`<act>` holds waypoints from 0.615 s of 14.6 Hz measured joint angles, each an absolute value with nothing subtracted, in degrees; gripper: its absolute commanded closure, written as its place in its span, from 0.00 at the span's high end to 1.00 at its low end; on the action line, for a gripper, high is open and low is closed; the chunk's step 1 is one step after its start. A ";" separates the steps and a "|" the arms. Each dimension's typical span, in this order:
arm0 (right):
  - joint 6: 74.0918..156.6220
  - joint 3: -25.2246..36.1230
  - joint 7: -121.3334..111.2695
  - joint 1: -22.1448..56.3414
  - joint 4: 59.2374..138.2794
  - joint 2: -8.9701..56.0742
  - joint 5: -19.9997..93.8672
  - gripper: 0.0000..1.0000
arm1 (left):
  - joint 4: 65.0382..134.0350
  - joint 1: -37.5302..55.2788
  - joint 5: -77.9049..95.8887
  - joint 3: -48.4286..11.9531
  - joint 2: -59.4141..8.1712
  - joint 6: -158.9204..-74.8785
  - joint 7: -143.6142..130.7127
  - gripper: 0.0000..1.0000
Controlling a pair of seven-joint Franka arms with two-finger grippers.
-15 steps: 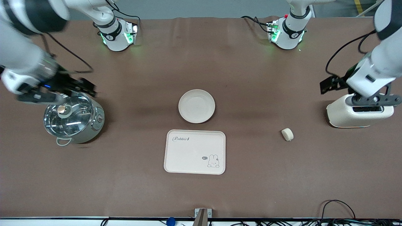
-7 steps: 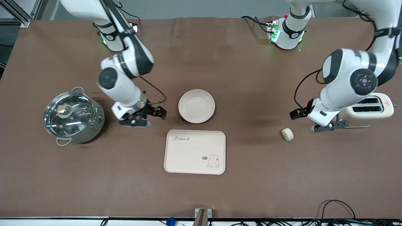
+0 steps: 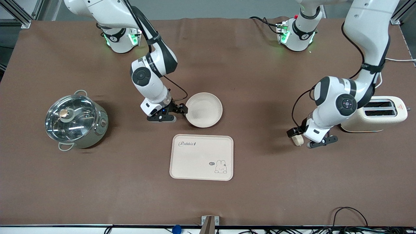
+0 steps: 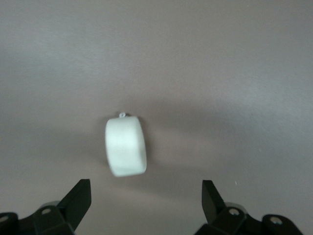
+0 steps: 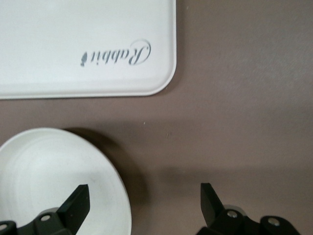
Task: Place bun in plate and plate on tray
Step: 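Grasp the plate rim with the right gripper while the left gripper grasps the bun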
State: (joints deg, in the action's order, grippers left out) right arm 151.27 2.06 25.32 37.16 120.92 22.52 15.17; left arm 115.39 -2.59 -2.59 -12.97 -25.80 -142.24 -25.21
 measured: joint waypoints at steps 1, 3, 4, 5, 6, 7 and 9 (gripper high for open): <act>151.45 2.06 25.32 37.53 121.40 22.52 15.18 1.00 | 115.36 -2.64 -3.43 -12.83 -27.19 -143.60 -25.21 0.94; 151.74 2.07 25.32 38.21 122.14 22.55 15.21 1.00 | 115.18 -3.00 -5.84 -12.48 -29.37 -145.32 -25.25 0.84; 152.24 2.07 25.32 38.65 122.47 22.72 15.27 1.00 | 115.00 -3.33 -6.51 -12.38 -30.13 -145.84 -25.26 0.76; 152.94 2.07 25.32 39.13 122.76 23.16 15.37 1.00 | 114.73 -3.77 -6.82 -12.33 -30.75 -146.12 -25.26 0.68; 153.74 2.07 25.32 39.52 122.90 23.80 15.43 1.00 | 114.33 -4.23 -6.96 -12.32 -31.27 -146.18 -25.26 0.60; 154.65 2.07 25.32 39.84 122.90 24.60 15.47 1.00 | 113.86 -4.62 -7.04 -12.32 -31.79 -146.18 -25.26 0.53; 156.45 2.08 25.32 40.20 122.88 25.93 15.50 1.00 | 112.98 -4.89 -7.11 -12.32 -32.65 -146.18 -25.26 0.37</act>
